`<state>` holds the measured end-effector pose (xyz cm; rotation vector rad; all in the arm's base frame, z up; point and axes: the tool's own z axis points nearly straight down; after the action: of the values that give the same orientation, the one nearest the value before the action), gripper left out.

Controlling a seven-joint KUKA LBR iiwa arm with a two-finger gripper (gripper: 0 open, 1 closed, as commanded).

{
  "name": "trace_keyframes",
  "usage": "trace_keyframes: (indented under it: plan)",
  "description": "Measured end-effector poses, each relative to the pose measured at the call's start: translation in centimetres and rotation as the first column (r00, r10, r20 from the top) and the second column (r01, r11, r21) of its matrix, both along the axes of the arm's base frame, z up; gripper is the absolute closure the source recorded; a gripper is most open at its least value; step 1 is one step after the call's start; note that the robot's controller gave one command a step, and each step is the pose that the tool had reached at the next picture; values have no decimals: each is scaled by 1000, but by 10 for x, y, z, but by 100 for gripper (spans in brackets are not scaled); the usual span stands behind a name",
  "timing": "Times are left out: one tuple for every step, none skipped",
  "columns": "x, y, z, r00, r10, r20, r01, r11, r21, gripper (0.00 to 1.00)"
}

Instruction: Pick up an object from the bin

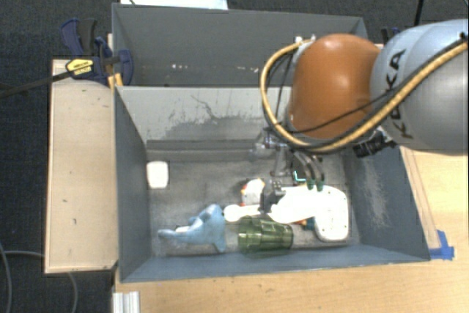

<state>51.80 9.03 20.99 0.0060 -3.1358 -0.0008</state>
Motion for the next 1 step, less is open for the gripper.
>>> trace_keyframes:
  plan:
    - [2, -1, 4, 1000, -3, 9, 3, 1000, 1, 0]
